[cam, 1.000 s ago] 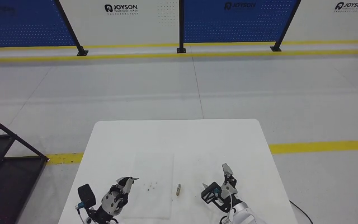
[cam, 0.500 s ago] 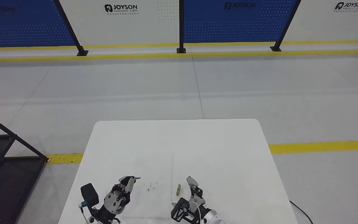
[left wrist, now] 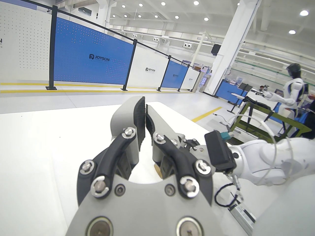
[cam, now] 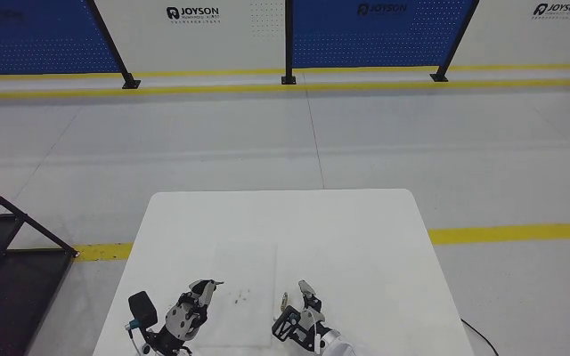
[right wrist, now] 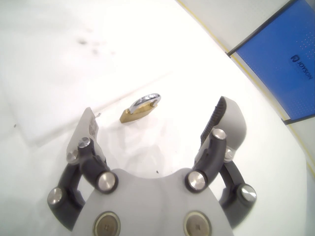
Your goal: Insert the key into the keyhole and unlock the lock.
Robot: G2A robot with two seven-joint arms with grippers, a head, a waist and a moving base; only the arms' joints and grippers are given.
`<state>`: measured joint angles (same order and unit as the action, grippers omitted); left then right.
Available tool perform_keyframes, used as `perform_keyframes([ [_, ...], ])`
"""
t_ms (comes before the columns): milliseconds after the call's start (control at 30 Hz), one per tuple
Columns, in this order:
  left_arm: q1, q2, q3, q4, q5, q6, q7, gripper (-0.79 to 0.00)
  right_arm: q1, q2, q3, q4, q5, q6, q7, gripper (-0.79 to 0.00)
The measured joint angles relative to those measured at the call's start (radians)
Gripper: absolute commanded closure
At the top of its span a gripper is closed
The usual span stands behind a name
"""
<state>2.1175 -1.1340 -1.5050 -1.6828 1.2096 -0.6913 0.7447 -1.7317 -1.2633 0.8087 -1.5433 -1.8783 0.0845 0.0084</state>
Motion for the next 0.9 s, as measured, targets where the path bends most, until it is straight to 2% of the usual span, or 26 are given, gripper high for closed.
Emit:
perform_keyframes([
  [133, 0.0, 0.0, 0.0, 0.0, 0.0, 0.0, 0.0, 0.0, 0.015, -0.007, -0.01, 0.02, 0.017, 0.011, -0.004, -0.785],
  [200, 0.0, 0.0, 0.0, 0.0, 0.0, 0.0, 0.0, 0.0, 0.022, -0.009, -0.014, 0.03, 0.023, 0.013, -0.008, -0.705],
  [267, 0.0, 0.0, 0.0, 0.0, 0.0, 0.0, 0.0, 0.0, 0.027, -0.012, -0.017, 0.038, 0.032, 0.018, -0.011, -0.566],
  [433, 0.0, 0.0, 0.0, 0.0, 0.0, 0.0, 0.0, 0.0, 0.042, -0.019, -0.024, 0.064, 0.049, 0.037, -0.013, -0.576],
  [567, 0.0, 0.0, 0.0, 0.0, 0.0, 0.0, 0.0, 0.0, 0.055, -0.024, -0.033, 0.082, 0.053, 0.036, -0.011, -0.551],
  [833, 0.0, 0.0, 0.0, 0.0, 0.0, 0.0, 0.0, 0.0, 0.04, -0.02, -0.02, 0.075, 0.046, 0.044, -0.005, -0.551],
  [900, 0.0, 0.0, 0.0, 0.0, 0.0, 0.0, 0.0, 0.0, 0.033, -0.018, -0.015, 0.069, 0.044, 0.043, -0.003, -0.526],
])
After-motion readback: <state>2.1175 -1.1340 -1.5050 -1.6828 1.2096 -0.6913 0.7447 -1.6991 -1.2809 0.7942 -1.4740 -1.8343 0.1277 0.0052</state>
